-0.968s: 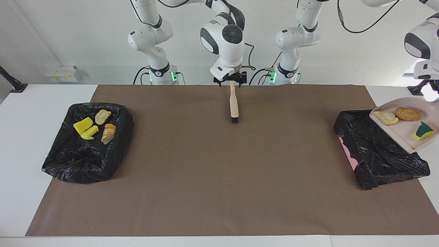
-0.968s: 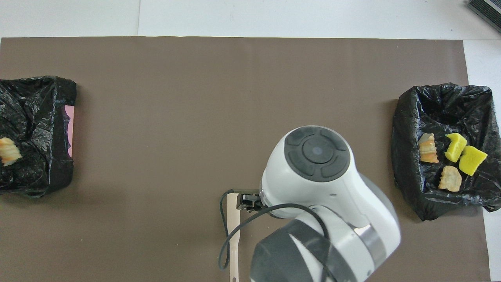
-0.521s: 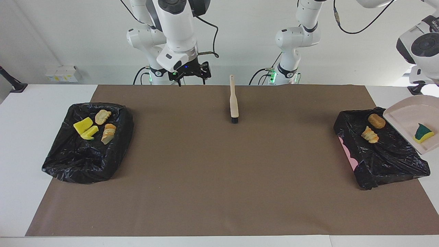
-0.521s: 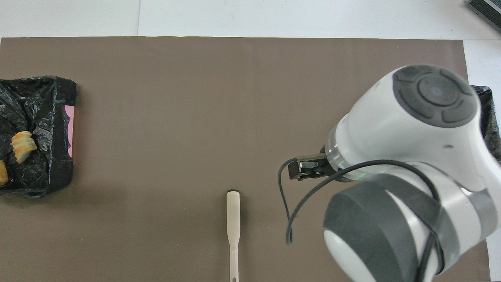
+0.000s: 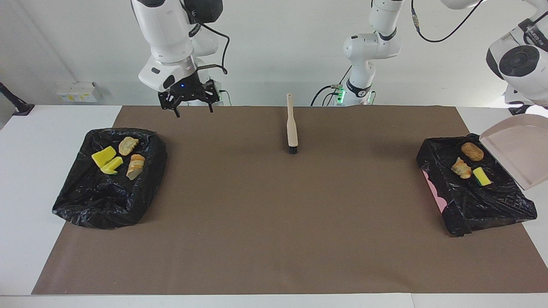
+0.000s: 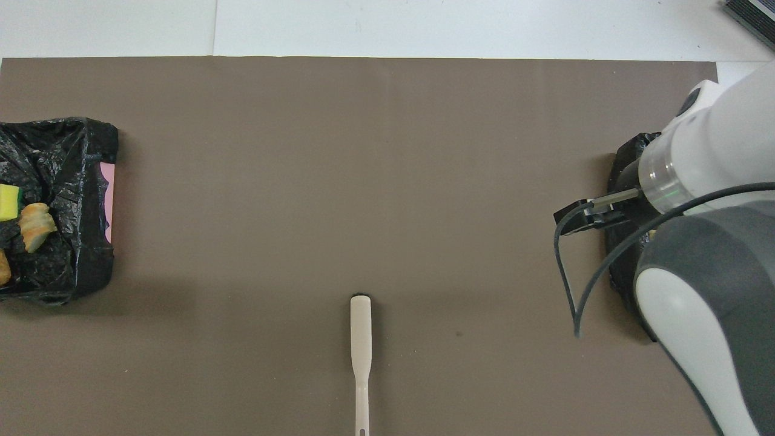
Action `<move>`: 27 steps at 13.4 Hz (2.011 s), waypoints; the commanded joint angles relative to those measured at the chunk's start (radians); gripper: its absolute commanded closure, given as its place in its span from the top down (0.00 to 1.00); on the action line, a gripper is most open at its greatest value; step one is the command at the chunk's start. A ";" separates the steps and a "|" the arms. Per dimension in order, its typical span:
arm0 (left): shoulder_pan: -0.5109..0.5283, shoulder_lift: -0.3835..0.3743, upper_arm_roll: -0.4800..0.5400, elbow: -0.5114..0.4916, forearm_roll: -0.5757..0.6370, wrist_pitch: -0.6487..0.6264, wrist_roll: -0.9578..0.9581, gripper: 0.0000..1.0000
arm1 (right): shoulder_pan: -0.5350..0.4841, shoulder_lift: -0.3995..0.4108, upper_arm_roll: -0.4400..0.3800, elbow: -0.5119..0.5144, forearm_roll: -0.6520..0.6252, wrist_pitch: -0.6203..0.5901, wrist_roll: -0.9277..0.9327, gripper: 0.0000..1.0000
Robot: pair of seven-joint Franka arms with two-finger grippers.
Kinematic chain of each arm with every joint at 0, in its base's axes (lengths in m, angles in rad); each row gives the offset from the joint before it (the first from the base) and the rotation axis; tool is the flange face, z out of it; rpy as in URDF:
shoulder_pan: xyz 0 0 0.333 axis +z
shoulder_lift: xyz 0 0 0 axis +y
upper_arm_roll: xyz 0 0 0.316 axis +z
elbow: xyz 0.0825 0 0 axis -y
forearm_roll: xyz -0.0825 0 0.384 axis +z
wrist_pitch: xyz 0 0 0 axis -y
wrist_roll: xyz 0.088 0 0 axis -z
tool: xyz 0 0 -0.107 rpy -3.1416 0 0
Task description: Sweep and dump trash in bin
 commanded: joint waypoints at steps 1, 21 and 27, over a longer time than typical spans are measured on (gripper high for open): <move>-0.013 -0.013 0.006 0.004 0.016 -0.026 -0.013 0.00 | -0.058 0.012 0.016 0.023 -0.043 -0.005 -0.022 1.00; -0.146 -0.030 -0.164 -0.001 -0.821 -0.302 -0.661 0.00 | -0.307 0.015 0.021 0.013 -0.010 0.090 -0.013 1.00; -0.133 0.023 -0.410 -0.002 -1.031 -0.286 -1.188 0.00 | -0.263 0.003 -0.001 0.021 -0.013 0.072 -0.016 1.00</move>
